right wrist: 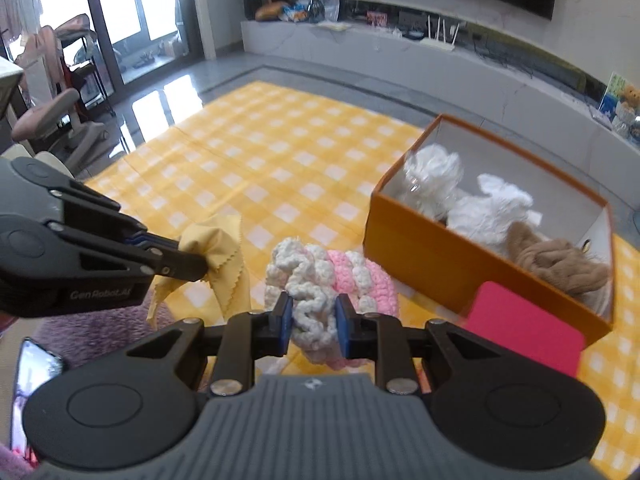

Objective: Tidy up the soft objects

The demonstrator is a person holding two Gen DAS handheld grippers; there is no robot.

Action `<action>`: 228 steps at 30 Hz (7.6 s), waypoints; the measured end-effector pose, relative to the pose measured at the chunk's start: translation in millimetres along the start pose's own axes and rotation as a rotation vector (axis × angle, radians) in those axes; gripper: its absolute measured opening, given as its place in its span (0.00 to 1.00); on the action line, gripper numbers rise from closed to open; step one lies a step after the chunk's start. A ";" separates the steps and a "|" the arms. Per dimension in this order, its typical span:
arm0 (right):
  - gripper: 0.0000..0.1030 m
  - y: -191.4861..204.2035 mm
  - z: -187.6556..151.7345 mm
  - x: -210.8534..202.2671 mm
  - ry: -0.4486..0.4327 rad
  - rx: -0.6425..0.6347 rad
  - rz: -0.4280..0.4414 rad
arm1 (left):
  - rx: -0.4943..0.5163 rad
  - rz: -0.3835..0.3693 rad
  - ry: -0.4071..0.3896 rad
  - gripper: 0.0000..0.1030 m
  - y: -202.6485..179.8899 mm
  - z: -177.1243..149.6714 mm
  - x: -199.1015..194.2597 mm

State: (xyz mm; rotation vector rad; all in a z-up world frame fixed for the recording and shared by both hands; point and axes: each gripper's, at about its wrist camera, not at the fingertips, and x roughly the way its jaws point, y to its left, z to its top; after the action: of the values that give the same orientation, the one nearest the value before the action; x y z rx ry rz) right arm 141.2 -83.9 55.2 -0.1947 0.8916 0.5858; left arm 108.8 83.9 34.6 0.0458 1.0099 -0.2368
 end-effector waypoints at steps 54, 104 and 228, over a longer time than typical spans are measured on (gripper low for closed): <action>0.22 -218.0 77.0 97.7 0.091 0.218 -0.193 | 0.295 -0.036 -0.050 0.06 -73.2 156.1 142.5; 0.75 -73.4 -26.9 -166.1 -0.384 0.176 -0.277 | 0.266 -0.005 -0.430 0.53 -113.2 49.2 -100.9; 0.94 -19.8 -186.1 -90.8 -0.246 0.421 -0.451 | -0.062 0.169 -0.209 0.69 -124.5 -106.3 -7.8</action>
State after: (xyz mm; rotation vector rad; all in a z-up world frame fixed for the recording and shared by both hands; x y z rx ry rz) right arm -17.5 -210.0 8.5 0.0596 0.6827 -0.0057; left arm -10.9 -20.3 -6.6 0.0482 0.7994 -0.0539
